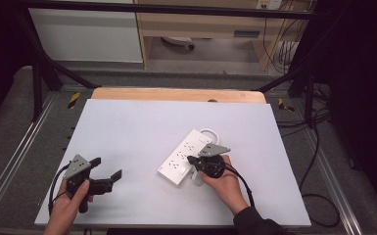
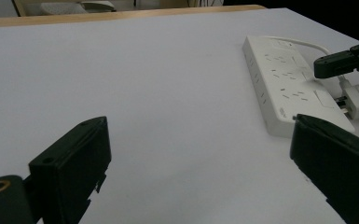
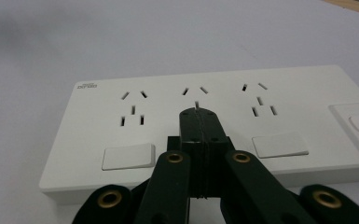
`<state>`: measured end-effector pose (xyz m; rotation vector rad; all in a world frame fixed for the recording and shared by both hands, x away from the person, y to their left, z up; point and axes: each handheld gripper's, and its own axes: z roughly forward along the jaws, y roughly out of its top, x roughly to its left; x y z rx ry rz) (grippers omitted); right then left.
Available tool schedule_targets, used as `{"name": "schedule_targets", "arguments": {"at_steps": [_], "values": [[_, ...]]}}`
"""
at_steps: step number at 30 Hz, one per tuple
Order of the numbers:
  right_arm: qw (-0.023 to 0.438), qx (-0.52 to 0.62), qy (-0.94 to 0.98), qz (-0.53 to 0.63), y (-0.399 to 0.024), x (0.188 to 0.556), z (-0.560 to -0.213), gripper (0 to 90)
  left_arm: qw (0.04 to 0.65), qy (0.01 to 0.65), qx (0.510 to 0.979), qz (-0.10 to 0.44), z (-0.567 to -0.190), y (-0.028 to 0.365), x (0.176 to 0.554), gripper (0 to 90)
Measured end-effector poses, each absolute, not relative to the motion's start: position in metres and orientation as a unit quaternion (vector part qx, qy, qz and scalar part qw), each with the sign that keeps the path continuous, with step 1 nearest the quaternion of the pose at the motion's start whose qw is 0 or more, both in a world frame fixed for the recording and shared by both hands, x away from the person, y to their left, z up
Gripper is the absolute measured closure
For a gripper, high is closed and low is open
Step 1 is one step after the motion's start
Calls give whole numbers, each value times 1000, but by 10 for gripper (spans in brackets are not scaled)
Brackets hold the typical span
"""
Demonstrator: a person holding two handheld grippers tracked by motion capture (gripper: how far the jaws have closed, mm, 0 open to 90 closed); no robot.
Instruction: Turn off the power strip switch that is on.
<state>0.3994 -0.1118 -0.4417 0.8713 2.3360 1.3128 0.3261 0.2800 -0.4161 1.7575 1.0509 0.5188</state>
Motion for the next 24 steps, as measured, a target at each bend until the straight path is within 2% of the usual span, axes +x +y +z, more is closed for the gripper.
{"name": "schedule_targets", "arguments": {"at_steps": [5, 11, 19, 24], "values": [[162, 307, 815, 465, -113, 400, -440, 900, 496, 433, 722, 213, -416, 280, 326, 52], [161, 311, 810, 470, -114, 400, -440, 858, 496, 435, 721, 212, -416, 280, 326, 52], [163, 323, 792, 492, -117, 400, -434, 679, 495, 434, 723, 210, -417, 279, 326, 52], [172, 340, 777, 501, -121, 401, -429, 500, 495, 437, 721, 211, -417, 280, 325, 53]]}}
